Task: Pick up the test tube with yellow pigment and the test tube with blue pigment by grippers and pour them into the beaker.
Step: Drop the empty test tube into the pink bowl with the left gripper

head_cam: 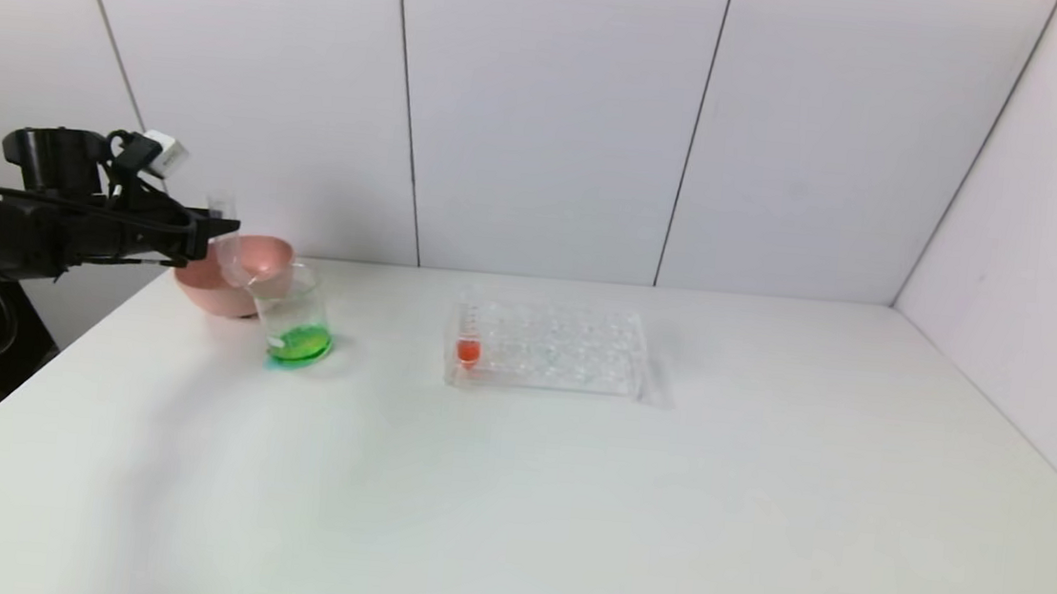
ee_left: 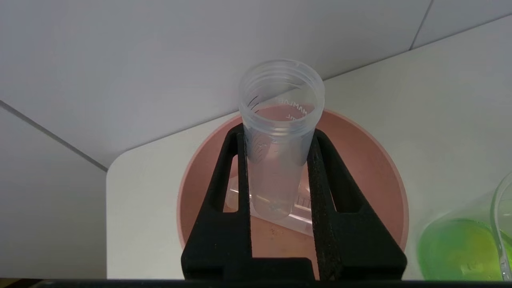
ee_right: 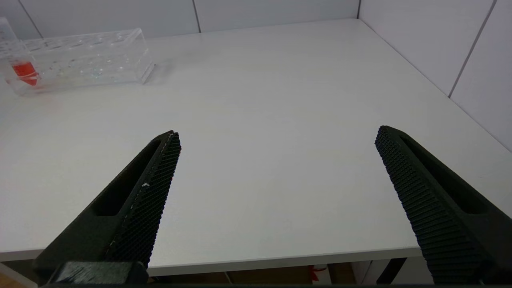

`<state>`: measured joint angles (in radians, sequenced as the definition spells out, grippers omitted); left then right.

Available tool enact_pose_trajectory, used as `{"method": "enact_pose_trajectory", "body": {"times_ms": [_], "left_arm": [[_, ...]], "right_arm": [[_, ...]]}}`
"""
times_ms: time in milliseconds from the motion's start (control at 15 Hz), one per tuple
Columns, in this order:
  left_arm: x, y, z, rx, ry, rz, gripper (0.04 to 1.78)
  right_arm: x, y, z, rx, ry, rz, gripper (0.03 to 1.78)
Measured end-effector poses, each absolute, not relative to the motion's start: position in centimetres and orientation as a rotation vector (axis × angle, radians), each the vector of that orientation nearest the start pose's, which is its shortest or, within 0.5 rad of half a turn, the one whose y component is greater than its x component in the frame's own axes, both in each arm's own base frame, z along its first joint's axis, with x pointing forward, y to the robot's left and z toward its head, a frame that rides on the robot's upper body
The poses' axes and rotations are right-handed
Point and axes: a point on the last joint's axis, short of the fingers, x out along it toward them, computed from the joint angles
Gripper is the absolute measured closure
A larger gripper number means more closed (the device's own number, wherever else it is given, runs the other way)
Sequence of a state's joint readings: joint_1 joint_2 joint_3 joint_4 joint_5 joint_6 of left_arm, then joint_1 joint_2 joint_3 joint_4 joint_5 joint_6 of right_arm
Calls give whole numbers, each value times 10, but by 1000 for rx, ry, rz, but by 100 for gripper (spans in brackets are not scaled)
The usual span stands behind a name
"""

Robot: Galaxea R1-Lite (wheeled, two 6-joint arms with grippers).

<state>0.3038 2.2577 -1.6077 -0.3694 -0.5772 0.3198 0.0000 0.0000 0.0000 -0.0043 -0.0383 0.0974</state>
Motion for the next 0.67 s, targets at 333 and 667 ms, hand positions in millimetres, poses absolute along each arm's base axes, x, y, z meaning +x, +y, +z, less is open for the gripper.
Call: {"method": "enact_pose_trajectory", "body": {"times_ms": [333,667], "left_arm": [[454,131,149,196,223,-308,125],[453,131,151,198,221,-308,54]], "right_arm": [[-23,-1,76,97,-6,-38,4],[-23,-1,76,97,-6,-38,4]]}}
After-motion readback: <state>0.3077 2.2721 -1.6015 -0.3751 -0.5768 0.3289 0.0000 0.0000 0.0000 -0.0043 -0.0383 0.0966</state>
